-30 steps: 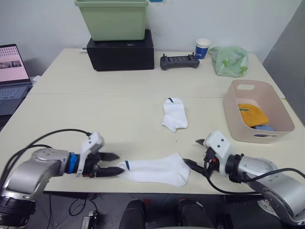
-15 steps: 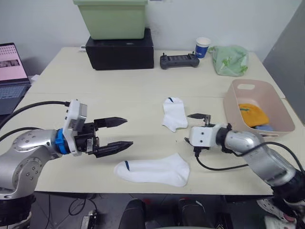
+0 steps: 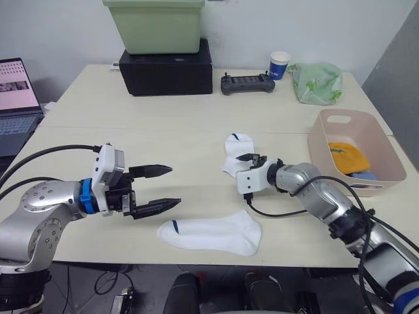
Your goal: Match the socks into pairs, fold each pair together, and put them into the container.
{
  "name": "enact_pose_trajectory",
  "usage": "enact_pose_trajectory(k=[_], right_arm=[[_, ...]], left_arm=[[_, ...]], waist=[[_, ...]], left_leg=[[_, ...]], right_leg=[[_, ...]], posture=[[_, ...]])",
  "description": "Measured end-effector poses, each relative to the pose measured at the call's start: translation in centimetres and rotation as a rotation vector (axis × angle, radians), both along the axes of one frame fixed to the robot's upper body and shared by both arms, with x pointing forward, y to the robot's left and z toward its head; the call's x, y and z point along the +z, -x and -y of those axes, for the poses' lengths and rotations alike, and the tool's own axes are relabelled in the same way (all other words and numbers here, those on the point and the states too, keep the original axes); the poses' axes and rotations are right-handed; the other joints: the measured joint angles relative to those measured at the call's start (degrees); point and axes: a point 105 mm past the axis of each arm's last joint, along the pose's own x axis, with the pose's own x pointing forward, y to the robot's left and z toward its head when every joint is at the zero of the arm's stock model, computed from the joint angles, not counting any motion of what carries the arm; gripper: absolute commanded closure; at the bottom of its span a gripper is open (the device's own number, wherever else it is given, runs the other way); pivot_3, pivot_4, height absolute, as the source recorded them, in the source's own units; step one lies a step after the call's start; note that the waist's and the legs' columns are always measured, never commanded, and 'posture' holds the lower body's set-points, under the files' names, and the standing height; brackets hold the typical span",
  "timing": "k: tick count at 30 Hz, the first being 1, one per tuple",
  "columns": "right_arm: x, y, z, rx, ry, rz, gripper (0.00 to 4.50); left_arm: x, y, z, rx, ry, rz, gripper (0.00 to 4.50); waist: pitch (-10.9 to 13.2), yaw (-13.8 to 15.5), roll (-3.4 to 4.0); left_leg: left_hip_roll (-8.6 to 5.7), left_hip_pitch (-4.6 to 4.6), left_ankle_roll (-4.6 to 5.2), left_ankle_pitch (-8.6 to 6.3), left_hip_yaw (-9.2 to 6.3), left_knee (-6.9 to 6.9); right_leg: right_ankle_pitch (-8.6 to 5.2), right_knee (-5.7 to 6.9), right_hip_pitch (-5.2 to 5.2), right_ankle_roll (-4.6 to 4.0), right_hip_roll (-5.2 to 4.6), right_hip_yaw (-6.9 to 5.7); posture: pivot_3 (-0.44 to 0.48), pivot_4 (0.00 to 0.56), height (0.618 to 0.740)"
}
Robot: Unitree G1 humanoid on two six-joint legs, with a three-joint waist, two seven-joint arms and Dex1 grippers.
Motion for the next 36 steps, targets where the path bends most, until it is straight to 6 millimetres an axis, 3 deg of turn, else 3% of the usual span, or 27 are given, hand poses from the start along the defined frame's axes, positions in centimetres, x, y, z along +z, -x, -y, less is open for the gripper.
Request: enact_pose_trajectory(k=[6, 10, 19, 25, 29, 32, 34, 36], right_arm=[[-0.4, 0.2, -0.3, 0.022, 0.005, -0.025, 4.47], [0.1, 0.4, -0.9, 0.031, -0.033, -0.036, 4.47], [3.9, 1.3, -4.9, 0.031, -0.312, -0.099, 4.47], [9.8, 2.2, -8.9, 0.025, -0.652, -0.228, 4.47], [11.8, 2.6, -9.4, -0.038, -0.853, -0.382, 4.47], [13.2, 2.6, -8.0, -0.138, -1.038, -0.505, 4.47], [12.4, 2.4, -5.9, -0.248, -1.113, -0.555, 4.47], [9.5, 1.9, -3.6, -0.410, -1.143, -0.630, 4.47]], left_arm=[[-0.1, -0.4, -0.1, 0.004, 0.000, 0.001, 0.00], [0.0, -0.7, 0.0, 0.015, 0.003, 0.010, 0.00], [0.2, -2.0, -1.5, 0.125, 0.047, 0.013, 0.00], [2.8, -4.2, -4.4, 0.279, 0.138, 0.070, 0.00], [3.6, -4.8, -6.1, 0.330, 0.134, 0.074, 0.00], [3.7, -4.8, -6.5, 0.331, 0.099, 0.074, 0.00], [3.2, -4.9, -6.0, 0.314, 0.089, 0.056, 0.00], [2.5, -5.0, -5.5, 0.306, 0.085, 0.029, 0.00]], waist=[[0.0, 0.0, 0.00], [0.0, 0.0, 0.00], [0.0, -0.1, 0.01], [0.0, 0.0, 0.00], [0.0, 0.1, 0.00], [0.0, 0.1, 0.00], [0.0, 0.3, -0.06], [0.0, 0.2, -0.06]], left_leg=[[-0.01, 0.00, 0.00, 0.00, 0.00, 0.00], [0.00, 0.00, 0.00, 0.00, -0.02, 0.00], [0.02, 0.00, 0.00, 0.00, -0.05, 0.00], [0.06, 0.00, 0.00, 0.00, -0.14, 0.00], [0.04, -0.02, -0.01, 0.00, -0.09, -0.02], [0.02, -0.03, -0.01, 0.00, -0.11, -0.05], [-0.04, -0.03, -0.01, 0.01, -0.15, -0.07], [-0.07, -0.03, -0.01, 0.01, -0.09, -0.06]], right_leg=[[0.00, 0.01, 0.01, 0.00, 0.00, 0.00], [0.00, 0.02, 0.01, 0.00, 0.00, -0.01], [0.00, 0.07, 0.00, 0.00, 0.01, -0.04], [0.00, 0.13, -0.03, 0.00, 0.04, -0.15], [0.00, 0.10, -0.03, 0.00, -0.07, -0.20], [0.00, 0.09, -0.03, 0.00, -0.17, -0.21], [0.00, 0.03, 0.02, 0.01, -0.26, -0.22], [0.00, 0.04, 0.01, 0.01, -0.29, -0.18]], posture=[[0.000, 0.150, 0.735], [0.000, 0.150, 0.735], [0.000, 0.150, 0.735], [0.000, 0.150, 0.735], [0.000, 0.150, 0.735], [0.000, 0.150, 0.735], [0.000, 0.150, 0.735], [0.000, 0.150, 0.735]])
